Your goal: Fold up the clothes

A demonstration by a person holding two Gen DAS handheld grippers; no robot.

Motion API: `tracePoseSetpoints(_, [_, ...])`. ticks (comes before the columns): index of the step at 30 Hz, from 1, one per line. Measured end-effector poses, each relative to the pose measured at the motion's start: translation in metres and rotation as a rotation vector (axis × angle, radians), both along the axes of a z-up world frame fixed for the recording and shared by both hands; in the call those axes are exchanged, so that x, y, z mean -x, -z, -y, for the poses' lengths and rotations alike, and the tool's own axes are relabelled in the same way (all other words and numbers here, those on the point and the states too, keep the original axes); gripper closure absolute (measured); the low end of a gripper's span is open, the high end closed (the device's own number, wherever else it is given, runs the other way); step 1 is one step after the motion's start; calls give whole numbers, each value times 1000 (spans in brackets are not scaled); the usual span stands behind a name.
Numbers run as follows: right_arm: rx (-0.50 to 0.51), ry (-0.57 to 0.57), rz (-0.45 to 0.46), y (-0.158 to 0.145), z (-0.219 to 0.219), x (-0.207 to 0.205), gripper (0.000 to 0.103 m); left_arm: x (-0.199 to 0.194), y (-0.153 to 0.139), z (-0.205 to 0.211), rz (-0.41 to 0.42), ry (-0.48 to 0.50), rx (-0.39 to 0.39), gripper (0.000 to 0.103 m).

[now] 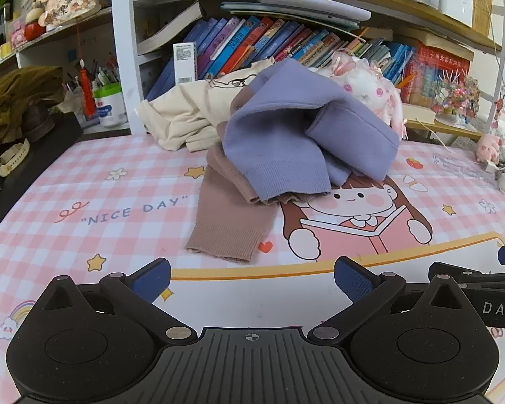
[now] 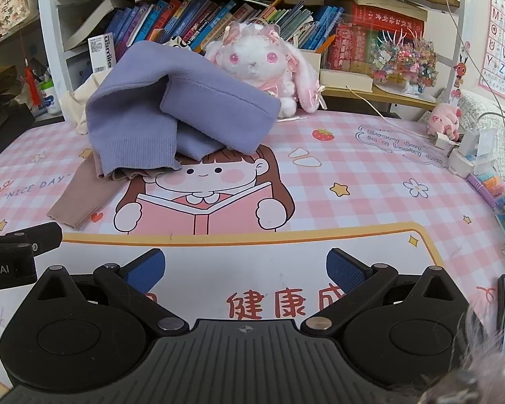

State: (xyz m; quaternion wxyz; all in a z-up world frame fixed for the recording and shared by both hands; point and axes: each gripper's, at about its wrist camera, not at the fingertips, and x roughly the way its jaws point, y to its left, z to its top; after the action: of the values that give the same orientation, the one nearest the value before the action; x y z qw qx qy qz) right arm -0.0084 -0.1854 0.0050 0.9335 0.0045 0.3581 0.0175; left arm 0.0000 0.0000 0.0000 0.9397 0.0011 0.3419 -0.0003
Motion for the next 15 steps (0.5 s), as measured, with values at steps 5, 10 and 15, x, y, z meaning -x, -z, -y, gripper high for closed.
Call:
tracePoseSetpoints(5, [-1,0,-1,0,-1,0,0,0,-1,0,4,1,-3,0])
tracePoseSetpoints(10, [-1,-1,0,0,-2,0,0,1,0,-1,2,3,-4,0])
tracePoseSetpoints(15, [0,2,-2,0,-2,0,0,1,-2,-2,1,2,-3,0])
